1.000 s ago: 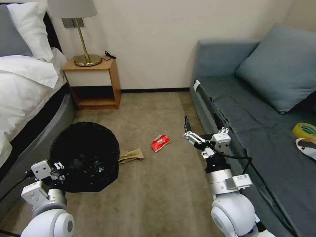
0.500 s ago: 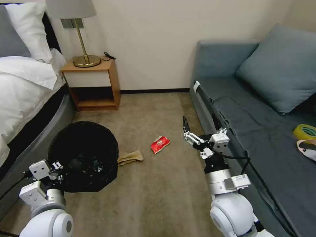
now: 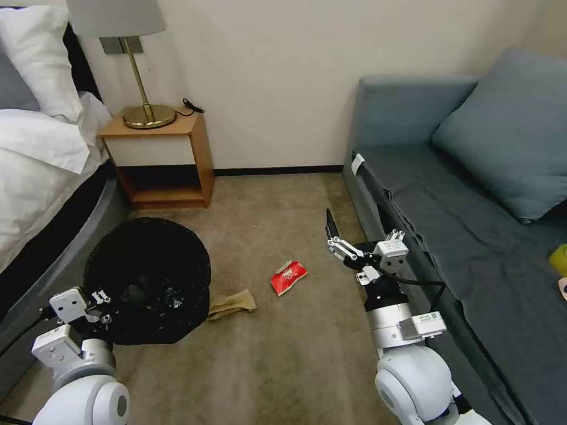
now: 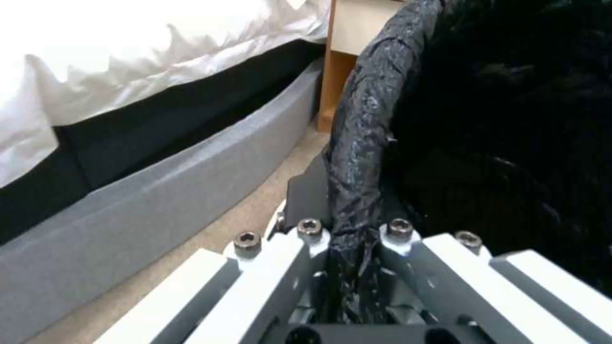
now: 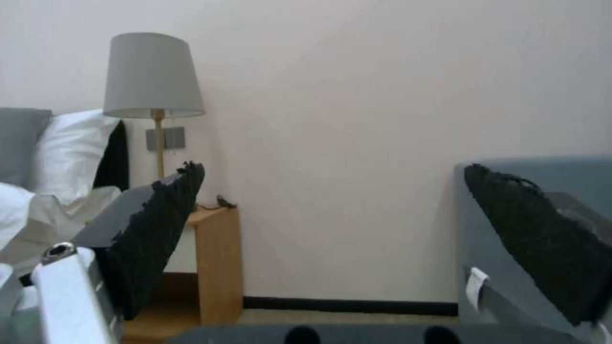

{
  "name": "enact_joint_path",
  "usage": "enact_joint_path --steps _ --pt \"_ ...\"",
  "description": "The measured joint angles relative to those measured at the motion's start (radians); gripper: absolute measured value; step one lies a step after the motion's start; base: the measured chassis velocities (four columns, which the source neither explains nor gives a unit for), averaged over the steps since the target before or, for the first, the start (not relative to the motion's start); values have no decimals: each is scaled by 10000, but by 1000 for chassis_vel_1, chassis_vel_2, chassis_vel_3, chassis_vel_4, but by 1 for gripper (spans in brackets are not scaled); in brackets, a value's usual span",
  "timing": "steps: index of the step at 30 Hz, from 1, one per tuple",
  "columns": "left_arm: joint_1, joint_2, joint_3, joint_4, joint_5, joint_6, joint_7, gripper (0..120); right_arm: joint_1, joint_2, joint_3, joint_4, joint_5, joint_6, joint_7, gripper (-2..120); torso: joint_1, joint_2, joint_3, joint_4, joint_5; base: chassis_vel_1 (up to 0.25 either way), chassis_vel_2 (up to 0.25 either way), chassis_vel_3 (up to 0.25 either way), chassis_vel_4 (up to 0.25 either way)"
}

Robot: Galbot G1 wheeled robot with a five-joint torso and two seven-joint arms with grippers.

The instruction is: Pick up the trash bin, then pick up the garbage on the floor and place it into the trash bin.

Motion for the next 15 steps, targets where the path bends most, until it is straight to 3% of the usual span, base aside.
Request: enact_joint_path --steps 15 --pt "-17 0 -124 -58 -103 8 -10 3 191 -118 -118 -137 80 2 -5 100 0 0 -1 0 -1 -133 137 140 -142"
